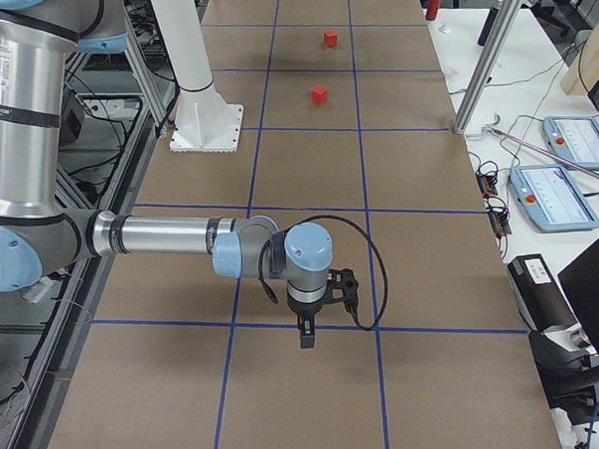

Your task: Form red blocks into L shape at center

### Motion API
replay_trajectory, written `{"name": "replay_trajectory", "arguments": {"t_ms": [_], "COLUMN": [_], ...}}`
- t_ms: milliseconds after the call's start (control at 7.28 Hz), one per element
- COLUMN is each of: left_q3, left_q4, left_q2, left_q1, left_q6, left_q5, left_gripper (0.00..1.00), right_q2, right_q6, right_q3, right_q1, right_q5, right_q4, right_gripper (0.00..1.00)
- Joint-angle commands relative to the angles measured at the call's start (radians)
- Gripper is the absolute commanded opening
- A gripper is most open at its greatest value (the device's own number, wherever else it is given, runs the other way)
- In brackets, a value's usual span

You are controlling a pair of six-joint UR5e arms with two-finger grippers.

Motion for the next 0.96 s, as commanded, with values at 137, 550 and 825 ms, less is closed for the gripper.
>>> {"name": "replay_trajectory", "arguments": {"t_ms": [137,550,825], "left_q3": [-0.041,-0.061,-0.057], "left_q4": [0.003,-0.009,-0.151], "left_q2": [0.003,0.0,0.0], "left_q1": [0.0,0.0,0.0], "left_q6": [-0.002,-0.009,-0.011], "left_q5": [0.0,0.0,0.003], "left_gripper": [1.0,1.0,1.0], "right_q2": [0.002,0.008,0.002], "right_q6": [0.008,0.011,0.012], "right_q3": [0.0,0.012,0.009], "right_q1": [0.0,0.0,0.0], "right_q5": [0.0,0.005,0.003], "right_q4": [0.0,0.014,0.206], "right_gripper": [0.99,0.99,0.99]}}
